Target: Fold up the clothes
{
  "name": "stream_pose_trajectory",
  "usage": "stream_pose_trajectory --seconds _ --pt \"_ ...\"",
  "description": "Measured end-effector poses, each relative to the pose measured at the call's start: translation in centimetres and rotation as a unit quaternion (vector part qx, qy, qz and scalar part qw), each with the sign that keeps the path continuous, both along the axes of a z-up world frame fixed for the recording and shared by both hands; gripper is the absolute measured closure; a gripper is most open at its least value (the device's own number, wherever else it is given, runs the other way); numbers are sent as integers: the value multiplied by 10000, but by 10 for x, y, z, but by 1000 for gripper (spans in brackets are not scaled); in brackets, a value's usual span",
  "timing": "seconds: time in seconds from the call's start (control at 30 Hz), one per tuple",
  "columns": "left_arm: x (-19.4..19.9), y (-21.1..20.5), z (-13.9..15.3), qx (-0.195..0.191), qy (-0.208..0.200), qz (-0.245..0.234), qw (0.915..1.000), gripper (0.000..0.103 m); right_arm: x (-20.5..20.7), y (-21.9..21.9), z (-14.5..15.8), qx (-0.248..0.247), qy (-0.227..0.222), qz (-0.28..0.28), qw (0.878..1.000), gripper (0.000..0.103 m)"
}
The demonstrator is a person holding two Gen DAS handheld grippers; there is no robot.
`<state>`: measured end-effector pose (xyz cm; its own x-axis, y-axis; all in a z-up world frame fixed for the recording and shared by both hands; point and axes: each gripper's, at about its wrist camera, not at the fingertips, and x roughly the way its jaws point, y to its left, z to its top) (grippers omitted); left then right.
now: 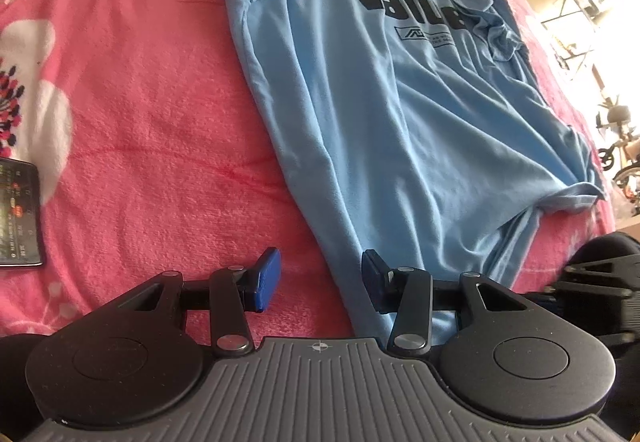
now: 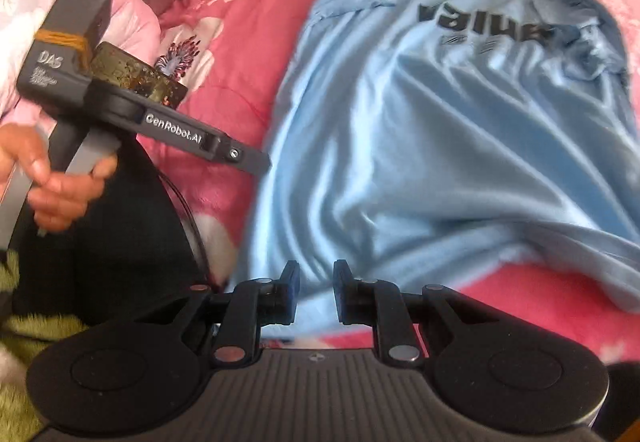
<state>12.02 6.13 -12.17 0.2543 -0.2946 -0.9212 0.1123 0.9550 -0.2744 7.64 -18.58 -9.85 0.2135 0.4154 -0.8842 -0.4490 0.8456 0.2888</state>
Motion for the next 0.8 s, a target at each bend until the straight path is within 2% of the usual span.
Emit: stream_pose_trajectory --seconds 0.1,0.13,0.2,0.23,0.3,0.33,0.47,0.6,0.67,0.73,0.8 --pt "-1 0 0 120 -28 19 9999 59 -6 14 -25 -616 333 90 9975 84" --pt "-1 0 1 138 -53 20 9999 59 -8 15 -27 -668 380 74 9970 83" --pt "-2 0 5 96 -151 13 9998 58 -10 10 -24 -647 747 81 9951 71" --pt "-3 0 7 80 -198 10 9998 59 -12 8 -25 -638 968 83 9932 60" --pt "-3 0 9 92 -272 52 9996 58 -18 3 -28 -644 1300 81 9894 60" --pt "-3 1 9 89 -292 76 9995 58 -21 1 -27 -677 1304 85 9891 60" --pt "-2 4 12 46 -292 199 9994 58 -20 -8 -1 -339 785 -194 9961 60" --pt "-1 3 26 97 -496 102 9987 58 -17 -38 31 -66 255 -1015 9945 60" --pt "2 -1 43 92 -701 -9 9975 58 -22 -63 55 106 -115 -1569 9875 60" --pt "6 -4 65 -86 -851 -105 9963 58 -38 -90 86 291 -547 -2139 9749 60" --pt "10 -12 93 -70 -1017 -211 9946 58 -49 -121 122 526 -949 -2593 9597 60"
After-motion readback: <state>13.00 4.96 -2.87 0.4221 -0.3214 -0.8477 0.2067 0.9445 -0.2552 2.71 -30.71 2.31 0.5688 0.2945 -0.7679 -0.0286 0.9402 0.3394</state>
